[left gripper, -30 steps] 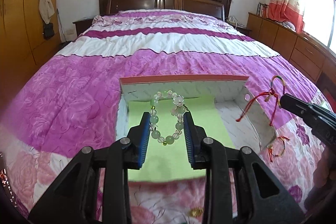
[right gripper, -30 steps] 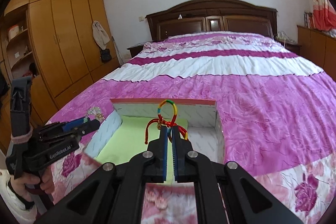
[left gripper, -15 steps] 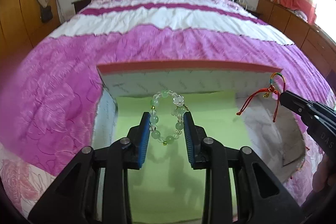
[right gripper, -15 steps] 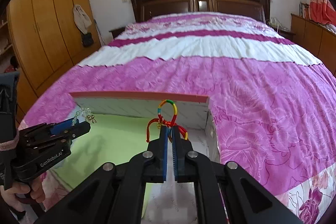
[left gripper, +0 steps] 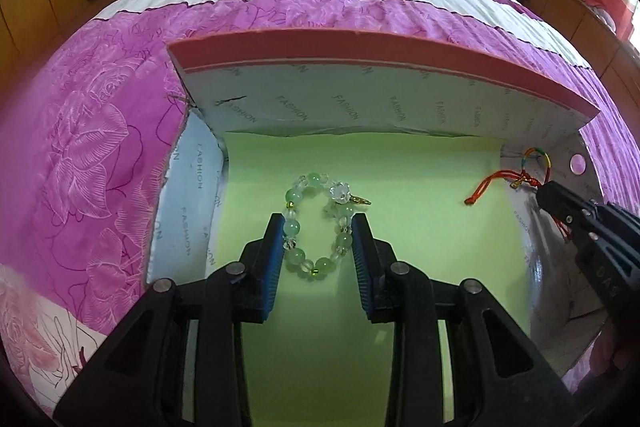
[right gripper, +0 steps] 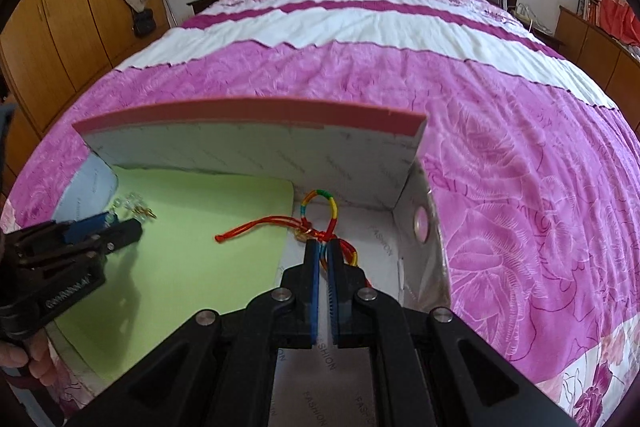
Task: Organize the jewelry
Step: 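Carry both bracelets into the pink box and open both tools to release them, then withdraw both open tools from the box toward the remaining jewelry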
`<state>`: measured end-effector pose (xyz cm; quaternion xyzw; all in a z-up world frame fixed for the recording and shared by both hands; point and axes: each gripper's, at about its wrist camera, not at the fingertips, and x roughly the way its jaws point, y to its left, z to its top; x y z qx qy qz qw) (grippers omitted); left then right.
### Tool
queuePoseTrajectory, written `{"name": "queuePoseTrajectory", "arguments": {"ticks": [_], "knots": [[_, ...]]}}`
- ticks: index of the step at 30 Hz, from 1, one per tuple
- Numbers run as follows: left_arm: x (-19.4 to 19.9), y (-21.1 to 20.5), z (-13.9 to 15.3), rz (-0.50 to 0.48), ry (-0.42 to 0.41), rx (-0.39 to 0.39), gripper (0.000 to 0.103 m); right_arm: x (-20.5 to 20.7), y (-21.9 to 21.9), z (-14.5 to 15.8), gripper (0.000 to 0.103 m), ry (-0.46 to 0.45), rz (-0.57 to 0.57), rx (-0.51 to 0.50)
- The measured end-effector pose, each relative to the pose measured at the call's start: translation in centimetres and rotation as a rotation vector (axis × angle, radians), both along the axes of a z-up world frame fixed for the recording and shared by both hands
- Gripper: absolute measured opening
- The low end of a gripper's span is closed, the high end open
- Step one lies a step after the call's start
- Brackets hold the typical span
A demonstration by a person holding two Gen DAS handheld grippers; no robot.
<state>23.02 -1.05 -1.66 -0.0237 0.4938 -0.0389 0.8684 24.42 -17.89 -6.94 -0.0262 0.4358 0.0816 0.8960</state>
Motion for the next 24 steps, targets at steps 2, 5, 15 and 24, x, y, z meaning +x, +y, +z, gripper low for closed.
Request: {"name": "queuePoseTrajectory", "arguments": {"ticks": [2,5,15,24], "knots": [[0.1,-0.1,0.0,-0.006,0.002,-0.003,0.03,0.0,-0.1,-0.1,0.005,0.006,-0.007,0.0],[0.2,-0.3,0.1,-0.015,0.005,-0.005,0.034,0.0,-0.2,0.0,0.007,0.017,-0.013,0.011],[-1.3,-0.1,1.9,-0.026,-0.038,-0.056,0.042,-1.8,-0.4,1.8,0.041,-0.019,0.003,0.042],[-4.0,0.0,4.2,-0.045,-0.11,-0.083,0.043,-4.4,-1.9,4.4,0.041,-0.071,-0.001,0.122]]}}
